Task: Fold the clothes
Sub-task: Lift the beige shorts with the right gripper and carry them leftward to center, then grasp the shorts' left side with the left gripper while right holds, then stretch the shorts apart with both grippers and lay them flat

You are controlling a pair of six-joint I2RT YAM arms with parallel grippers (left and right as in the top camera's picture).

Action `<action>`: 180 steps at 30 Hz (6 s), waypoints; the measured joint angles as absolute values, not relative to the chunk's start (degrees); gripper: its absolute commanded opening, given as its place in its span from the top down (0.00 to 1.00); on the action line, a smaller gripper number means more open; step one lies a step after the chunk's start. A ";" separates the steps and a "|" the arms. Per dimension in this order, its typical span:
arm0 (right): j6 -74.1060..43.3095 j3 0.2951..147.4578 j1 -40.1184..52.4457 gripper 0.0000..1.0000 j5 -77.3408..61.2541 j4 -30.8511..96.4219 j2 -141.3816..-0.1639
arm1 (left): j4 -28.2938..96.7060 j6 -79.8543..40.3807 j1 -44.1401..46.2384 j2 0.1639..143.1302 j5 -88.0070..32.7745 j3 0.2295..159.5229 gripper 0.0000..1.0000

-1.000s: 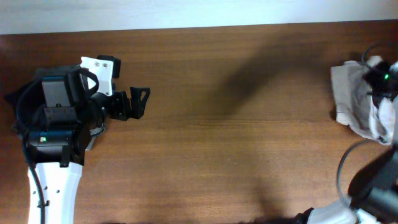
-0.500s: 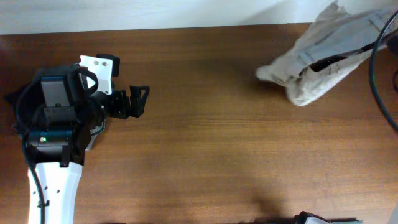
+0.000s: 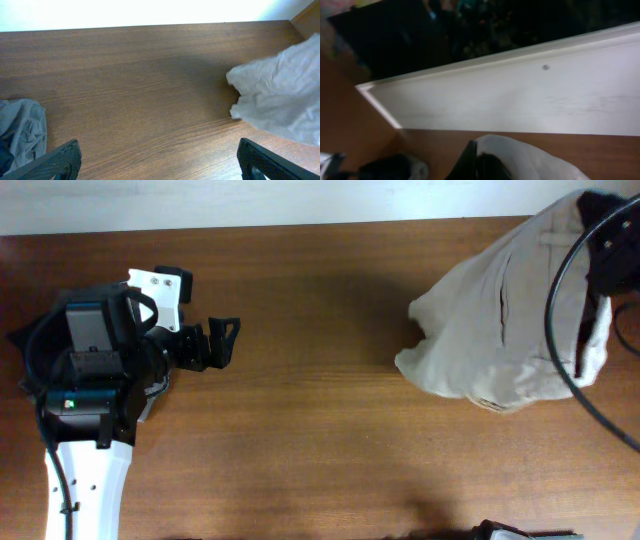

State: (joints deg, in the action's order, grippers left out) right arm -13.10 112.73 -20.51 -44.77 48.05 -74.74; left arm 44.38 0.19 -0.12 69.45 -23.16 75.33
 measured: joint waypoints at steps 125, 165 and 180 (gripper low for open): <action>-17.30 109.80 5.54 0.33 -2.94 82.04 -106.34 | 48.40 16.88 30.63 88.60 26.94 90.45 1.00; 2.83 75.61 -6.26 0.96 -35.94 40.88 -106.32 | 45.17 16.86 29.54 88.60 32.42 90.54 1.00; 3.42 95.72 -18.61 0.96 -44.03 53.54 -86.63 | 44.99 16.86 29.54 87.81 37.52 92.33 0.94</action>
State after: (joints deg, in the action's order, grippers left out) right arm 3.42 95.72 -18.61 -44.03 53.54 -86.63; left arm 44.99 16.86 29.54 87.81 37.52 92.33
